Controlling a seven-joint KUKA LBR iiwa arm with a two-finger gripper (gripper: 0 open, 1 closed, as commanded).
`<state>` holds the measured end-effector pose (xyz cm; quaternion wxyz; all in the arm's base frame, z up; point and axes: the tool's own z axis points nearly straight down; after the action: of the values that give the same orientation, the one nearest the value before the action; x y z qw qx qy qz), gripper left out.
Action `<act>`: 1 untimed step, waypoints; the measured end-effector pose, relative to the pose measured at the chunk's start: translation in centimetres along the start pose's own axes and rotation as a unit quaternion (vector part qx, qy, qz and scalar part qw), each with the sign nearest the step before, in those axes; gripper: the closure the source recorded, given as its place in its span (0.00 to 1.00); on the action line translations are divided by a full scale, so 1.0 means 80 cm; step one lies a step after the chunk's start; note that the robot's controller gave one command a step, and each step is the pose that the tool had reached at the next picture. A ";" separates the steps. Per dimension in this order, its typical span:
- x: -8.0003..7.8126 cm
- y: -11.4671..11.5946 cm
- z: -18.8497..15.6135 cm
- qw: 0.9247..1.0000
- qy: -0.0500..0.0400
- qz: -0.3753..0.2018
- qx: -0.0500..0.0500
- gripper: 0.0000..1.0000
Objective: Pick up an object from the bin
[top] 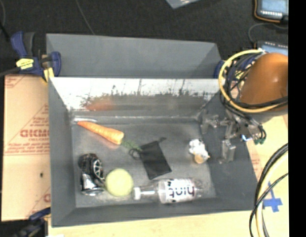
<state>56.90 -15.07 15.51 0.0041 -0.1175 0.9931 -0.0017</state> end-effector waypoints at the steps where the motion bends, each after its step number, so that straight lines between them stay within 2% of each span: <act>1: 0.012 -0.002 0.043 0.999 -0.006 0.036 0.002 0.00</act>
Offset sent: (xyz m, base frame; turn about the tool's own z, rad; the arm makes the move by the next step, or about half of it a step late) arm 0.0125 0.0105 -0.0495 0.2471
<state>56.06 -15.44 12.04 0.0100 -0.0822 0.9966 -0.0033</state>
